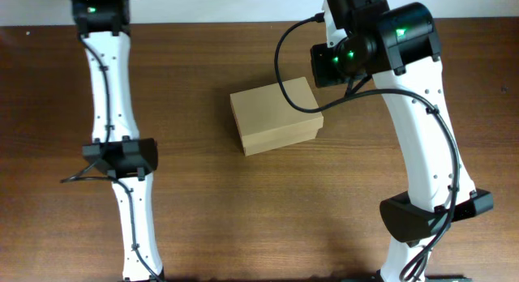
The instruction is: Pack container
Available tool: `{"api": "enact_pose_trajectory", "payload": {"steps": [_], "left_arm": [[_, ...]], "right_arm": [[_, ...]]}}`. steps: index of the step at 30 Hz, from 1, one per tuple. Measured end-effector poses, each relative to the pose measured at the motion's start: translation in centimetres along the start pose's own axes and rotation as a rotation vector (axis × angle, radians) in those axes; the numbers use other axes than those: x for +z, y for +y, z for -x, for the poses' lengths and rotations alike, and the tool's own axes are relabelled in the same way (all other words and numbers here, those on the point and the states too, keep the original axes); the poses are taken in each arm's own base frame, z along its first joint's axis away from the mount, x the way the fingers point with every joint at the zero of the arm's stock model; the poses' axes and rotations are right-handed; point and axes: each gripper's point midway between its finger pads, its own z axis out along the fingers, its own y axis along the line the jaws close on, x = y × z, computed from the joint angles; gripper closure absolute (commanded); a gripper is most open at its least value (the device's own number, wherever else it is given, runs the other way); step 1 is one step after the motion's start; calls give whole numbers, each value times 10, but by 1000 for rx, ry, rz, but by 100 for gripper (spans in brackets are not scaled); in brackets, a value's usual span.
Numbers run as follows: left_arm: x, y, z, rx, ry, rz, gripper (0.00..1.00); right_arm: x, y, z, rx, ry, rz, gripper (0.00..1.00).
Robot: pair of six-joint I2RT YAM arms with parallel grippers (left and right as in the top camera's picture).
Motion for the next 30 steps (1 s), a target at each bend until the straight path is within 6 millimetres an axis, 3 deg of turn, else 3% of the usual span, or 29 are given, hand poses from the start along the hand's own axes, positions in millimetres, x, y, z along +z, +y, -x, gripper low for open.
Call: {"api": "enact_pose_trajectory", "payload": {"steps": [4, 6, 11, 16, 19, 22, 26, 30], "left_arm": [[-11, -2, 7, -23, -28, 12, 33], [-8, -5, 6, -44, -23, 7, 22], [2, -17, 8, -113, -27, -3, 22], [2, -43, 24, -198, -108, -3, 23], [0, -48, 32, -295, -165, 18, 23], [-4, -26, 27, -467, -211, 98, 23], [-14, 37, -3, -632, -270, 318, 23], [-41, 93, -38, -612, -292, 641, 23]], "right_arm": [[0, 0, 0, 2, 0, 0, 96], [0, 0, 0, 2, 0, 0, 96], [0, 0, 0, 2, 0, 0, 96], [0, 0, 0, 2, 0, 0, 96], [0, 0, 0, 2, 0, 0, 96], [0, 0, 0, 2, 0, 0, 96], [0, 0, 0, 2, -2, 1, 96], [0, 0, 1, -2, -3, 2, 96]]}}
